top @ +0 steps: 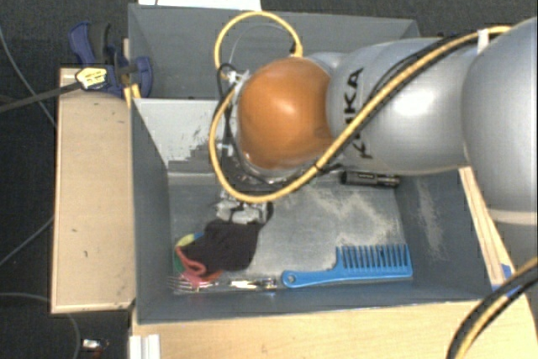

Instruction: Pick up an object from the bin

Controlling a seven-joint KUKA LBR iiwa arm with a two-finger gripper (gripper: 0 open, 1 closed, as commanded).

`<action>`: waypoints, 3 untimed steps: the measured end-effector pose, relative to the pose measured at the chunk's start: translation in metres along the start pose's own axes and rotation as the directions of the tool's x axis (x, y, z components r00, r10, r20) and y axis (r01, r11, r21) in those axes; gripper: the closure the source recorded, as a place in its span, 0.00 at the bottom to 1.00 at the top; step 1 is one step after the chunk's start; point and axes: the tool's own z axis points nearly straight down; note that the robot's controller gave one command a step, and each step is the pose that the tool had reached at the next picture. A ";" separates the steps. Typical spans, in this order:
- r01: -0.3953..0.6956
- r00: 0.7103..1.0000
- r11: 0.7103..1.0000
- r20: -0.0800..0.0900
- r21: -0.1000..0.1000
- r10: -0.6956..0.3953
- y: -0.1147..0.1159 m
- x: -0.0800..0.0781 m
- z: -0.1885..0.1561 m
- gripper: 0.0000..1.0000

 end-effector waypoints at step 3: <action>0.599 0.801 0.801 0.001 -0.004 -0.599 0.053 -0.023 -0.021 1.00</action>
Offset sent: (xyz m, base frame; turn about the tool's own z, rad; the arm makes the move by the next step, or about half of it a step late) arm -0.0260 0.0453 0.0206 -0.3780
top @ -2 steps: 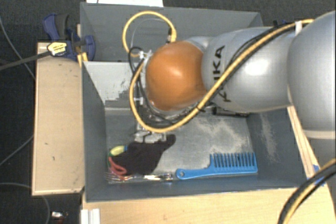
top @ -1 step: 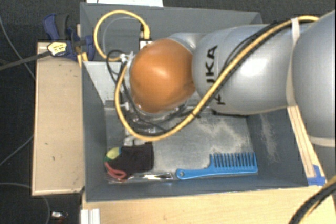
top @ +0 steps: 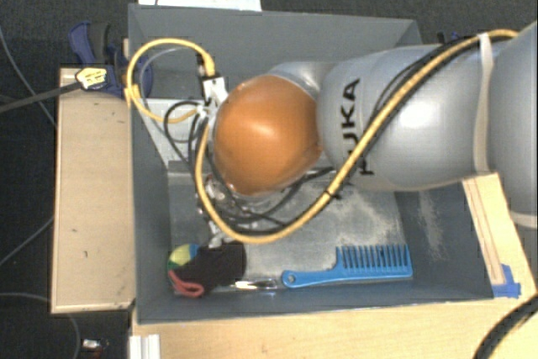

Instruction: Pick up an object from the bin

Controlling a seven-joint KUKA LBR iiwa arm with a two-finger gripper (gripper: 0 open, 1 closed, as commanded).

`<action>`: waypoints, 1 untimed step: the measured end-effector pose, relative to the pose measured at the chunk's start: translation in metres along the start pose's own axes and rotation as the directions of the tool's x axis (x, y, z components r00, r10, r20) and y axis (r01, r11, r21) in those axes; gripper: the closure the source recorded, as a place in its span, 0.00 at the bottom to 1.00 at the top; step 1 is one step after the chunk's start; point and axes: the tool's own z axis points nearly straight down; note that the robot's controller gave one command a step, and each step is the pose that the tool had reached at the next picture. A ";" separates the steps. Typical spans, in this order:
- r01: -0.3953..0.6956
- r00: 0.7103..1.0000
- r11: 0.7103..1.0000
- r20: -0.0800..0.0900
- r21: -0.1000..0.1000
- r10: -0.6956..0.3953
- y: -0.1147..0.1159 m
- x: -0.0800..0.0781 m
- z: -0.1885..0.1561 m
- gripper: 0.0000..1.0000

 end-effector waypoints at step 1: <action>0.076 0.997 0.997 0.003 0.001 -0.076 -0.007 -0.002 -0.047 1.00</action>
Offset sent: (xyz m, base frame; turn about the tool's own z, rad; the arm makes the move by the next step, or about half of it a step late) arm -0.0127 0.0047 0.1000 -0.1202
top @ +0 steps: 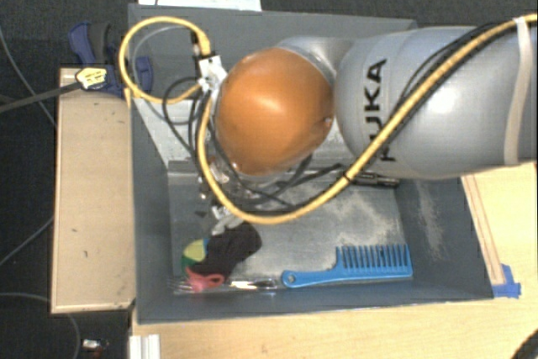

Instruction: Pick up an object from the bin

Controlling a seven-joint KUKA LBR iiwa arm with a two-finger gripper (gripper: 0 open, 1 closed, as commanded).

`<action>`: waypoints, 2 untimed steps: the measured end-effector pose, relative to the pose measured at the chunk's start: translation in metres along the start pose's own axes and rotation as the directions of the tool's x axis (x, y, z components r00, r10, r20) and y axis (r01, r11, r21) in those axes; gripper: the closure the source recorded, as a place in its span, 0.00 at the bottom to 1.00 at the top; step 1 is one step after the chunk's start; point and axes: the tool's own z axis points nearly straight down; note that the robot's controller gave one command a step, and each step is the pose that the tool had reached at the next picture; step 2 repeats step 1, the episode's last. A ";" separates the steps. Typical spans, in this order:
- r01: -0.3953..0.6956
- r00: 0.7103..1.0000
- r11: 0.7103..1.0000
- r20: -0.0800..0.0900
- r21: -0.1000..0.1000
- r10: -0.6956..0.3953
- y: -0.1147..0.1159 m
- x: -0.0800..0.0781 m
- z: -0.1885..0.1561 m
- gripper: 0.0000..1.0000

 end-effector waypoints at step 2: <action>-0.278 0.961 0.961 0.000 0.001 0.278 0.005 -0.003 -0.024 1.00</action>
Offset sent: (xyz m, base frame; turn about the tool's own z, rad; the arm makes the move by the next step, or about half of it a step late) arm -0.0054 0.0037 0.0591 0.1770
